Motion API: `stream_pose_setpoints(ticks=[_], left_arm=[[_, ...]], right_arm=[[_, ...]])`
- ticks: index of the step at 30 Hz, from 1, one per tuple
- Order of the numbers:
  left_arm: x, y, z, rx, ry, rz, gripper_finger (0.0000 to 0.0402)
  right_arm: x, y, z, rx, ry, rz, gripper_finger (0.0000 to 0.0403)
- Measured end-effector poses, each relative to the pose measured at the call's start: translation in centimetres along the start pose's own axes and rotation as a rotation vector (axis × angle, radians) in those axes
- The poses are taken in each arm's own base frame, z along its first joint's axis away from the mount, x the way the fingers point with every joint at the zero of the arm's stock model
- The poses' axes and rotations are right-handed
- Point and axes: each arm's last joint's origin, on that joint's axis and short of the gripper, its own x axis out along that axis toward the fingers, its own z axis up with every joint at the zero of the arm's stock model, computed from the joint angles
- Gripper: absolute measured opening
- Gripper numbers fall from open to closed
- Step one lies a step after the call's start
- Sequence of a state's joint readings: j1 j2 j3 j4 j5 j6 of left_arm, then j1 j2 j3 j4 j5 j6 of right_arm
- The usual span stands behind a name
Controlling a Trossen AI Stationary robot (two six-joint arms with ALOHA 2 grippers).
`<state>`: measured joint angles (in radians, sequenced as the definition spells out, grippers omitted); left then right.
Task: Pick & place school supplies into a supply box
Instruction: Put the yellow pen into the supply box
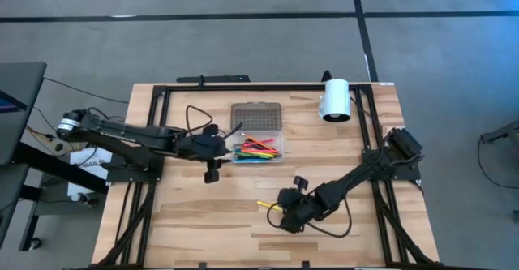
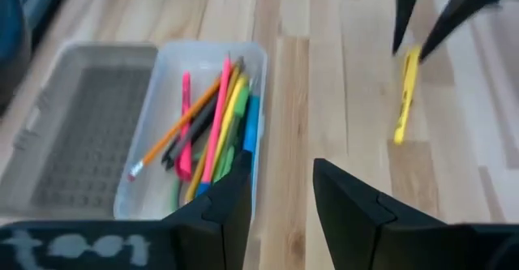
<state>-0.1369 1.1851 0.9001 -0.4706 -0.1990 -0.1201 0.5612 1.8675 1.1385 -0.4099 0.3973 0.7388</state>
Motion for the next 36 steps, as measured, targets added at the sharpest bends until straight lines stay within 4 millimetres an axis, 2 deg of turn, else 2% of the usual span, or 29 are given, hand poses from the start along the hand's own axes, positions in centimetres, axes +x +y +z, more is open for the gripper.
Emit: stream_pose_setpoints(ticks=[7, 15, 28, 36], left_arm=[[-1.1, -0.7, -0.7, 0.007, 0.029, 0.035, 0.0124], [-1.3, -1.2, -0.8, 0.021, 0.026, 0.052, 0.0124], [-1.3, -1.2, -0.9, 0.023, 0.032, 0.056, 0.0124], [-1.3, -1.1, -0.9, 0.017, 0.029, 0.075, 0.0124]], right_arm=[[1.7, 1.6, -0.7, -0.023, 0.044, 0.139, 0.0118], [2.4, 1.2, -1.5, 0.015, 0.102, 0.103, 0.0118], [1.8, 1.7, -0.1, -0.074, 0.043, 0.142, 0.0118], [2.4, 0.3, 0.9, -0.147, 0.053, 0.105, 0.0118]])
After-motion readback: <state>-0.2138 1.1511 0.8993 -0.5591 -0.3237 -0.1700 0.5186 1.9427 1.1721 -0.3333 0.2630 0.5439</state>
